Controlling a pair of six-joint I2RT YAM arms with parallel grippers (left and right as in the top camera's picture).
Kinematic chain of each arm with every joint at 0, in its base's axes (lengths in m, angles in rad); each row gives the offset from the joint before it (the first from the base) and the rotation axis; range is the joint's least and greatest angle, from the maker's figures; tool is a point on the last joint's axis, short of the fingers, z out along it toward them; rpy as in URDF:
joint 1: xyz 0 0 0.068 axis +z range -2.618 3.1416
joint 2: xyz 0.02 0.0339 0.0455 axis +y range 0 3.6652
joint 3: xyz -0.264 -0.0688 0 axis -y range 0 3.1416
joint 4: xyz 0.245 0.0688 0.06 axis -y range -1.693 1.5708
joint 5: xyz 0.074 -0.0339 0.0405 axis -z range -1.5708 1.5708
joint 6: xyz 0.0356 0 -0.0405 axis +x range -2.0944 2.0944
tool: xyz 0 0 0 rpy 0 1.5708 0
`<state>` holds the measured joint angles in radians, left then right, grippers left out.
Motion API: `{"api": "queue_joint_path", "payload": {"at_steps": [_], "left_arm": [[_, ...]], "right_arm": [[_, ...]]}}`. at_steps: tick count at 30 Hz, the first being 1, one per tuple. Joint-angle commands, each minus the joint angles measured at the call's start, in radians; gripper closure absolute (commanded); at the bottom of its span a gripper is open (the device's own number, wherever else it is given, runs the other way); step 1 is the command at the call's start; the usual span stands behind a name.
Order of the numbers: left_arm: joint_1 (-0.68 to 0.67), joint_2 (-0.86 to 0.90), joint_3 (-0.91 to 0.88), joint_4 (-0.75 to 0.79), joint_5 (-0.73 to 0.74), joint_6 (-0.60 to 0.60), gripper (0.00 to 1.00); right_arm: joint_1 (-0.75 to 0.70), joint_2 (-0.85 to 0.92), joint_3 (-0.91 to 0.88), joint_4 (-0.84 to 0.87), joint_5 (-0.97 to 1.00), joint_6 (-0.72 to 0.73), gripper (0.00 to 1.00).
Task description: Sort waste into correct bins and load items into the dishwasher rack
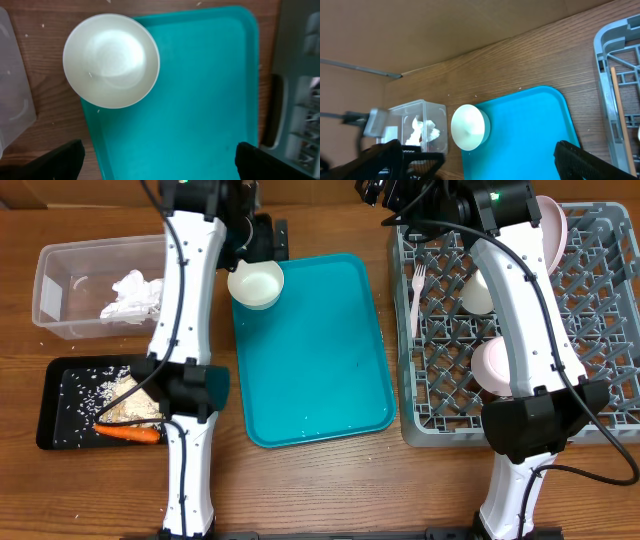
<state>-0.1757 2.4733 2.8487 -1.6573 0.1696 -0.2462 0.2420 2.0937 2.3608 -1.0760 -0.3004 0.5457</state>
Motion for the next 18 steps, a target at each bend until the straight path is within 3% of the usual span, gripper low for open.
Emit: {"api": "queue_joint_path", "payload": {"at_steps": [1,7,17,18], "left_arm": [[-0.01,0.094,0.0,-0.031,-0.047,0.076,0.02],[-0.014,0.193,0.0,-0.024,-0.092,0.084,0.17],[-0.1,0.312,0.0,-0.014,-0.11,0.132,0.21],[-0.109,0.317,-0.001,-0.018,-0.13,0.131,0.25]], "right_arm": [[-0.002,-0.021,0.021,-0.001,0.012,-0.003,0.0],[-0.002,-0.021,0.021,0.0,0.062,-0.003,0.0],[-0.002,-0.021,0.021,0.001,0.154,-0.003,0.0],[-0.002,-0.021,0.021,0.0,0.154,-0.003,0.0]]}}
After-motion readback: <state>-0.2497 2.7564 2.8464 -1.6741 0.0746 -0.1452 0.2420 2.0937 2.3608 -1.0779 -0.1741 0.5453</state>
